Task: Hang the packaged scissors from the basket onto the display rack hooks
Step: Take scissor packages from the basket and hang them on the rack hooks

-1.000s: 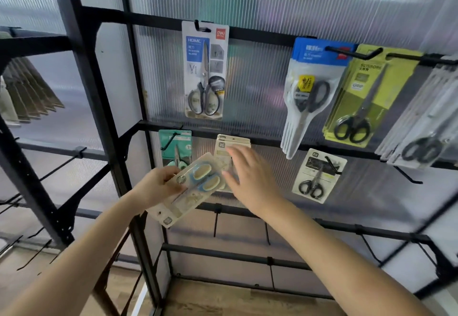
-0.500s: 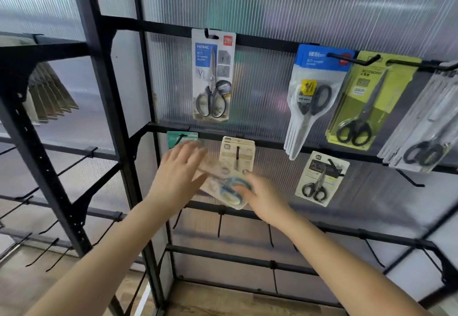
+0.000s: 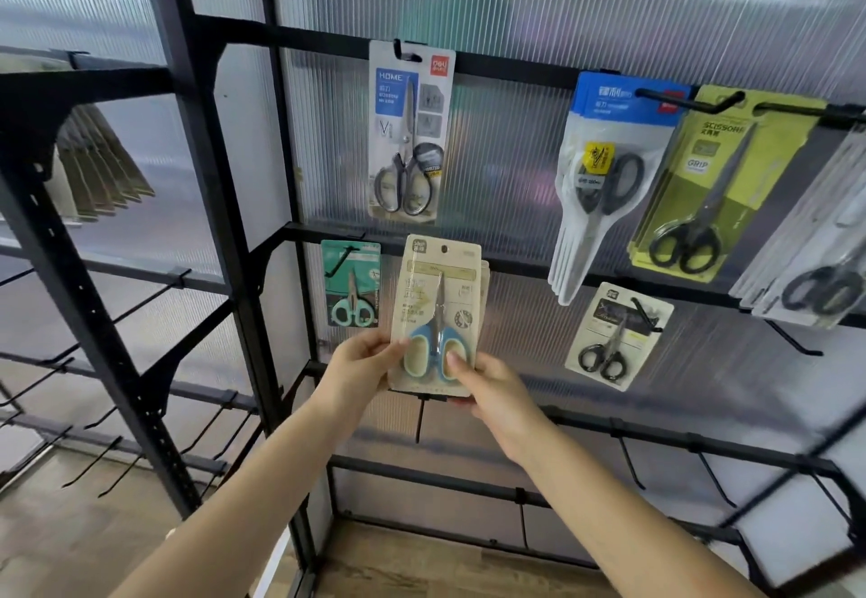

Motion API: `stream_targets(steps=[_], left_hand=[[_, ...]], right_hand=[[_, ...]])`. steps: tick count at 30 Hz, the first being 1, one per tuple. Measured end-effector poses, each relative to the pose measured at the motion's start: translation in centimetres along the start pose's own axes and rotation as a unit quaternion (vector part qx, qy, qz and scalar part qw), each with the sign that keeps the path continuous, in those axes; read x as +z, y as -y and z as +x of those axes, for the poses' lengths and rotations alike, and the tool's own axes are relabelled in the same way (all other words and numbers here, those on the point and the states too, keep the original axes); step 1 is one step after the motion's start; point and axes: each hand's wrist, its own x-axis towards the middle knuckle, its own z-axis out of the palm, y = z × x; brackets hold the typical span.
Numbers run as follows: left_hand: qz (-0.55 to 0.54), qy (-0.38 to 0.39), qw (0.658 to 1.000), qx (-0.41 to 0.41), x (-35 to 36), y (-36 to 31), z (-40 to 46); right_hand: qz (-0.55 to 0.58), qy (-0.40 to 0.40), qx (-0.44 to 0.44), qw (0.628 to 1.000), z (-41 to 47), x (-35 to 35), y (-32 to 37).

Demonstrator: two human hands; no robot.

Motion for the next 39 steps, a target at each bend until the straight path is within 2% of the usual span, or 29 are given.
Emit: stream_targets(steps=[2,5,8,13,17,26,39], left_hand=[[0.008,0.010,1.000,-0.005,-0.3,0.3,0.0],[0.022,0.020,0.999,-0.024,-0.6,1.2,-0.2],[0.022,0.035,0.998,-0.037,-0.7,2.2,-0.5],[-0.011,0.080,0.995,-0.066,-0.5,4.0,-0.4],[-0.052,0.080,0.992,-0.082,-0.4,4.5,-0.2],[-0.078,0.071,0.991,-0.080,-0.5,4.9,1.6],[-0.056,0.057,0.992,-0.101,0.1,6.2,3.7]], right_hand=[[-0.027,-0.011,-0.011,1.000,0.3,-0.9,0.6],[-0.062,-0.082,-0.069,0.992,1.4,-2.2,2.9],[-0.098,-0.118,-0.120,0.981,3.0,-3.1,5.2],[-0.258,-0.126,-0.157,0.945,5.4,-3.5,6.0],[-0.323,-0.119,-0.197,0.918,6.2,-3.0,6.1],[-0.376,-0.117,-0.277,0.877,6.8,-2.0,6.7],[-0.387,-0.107,-0.288,0.870,8.3,-3.2,5.2]])
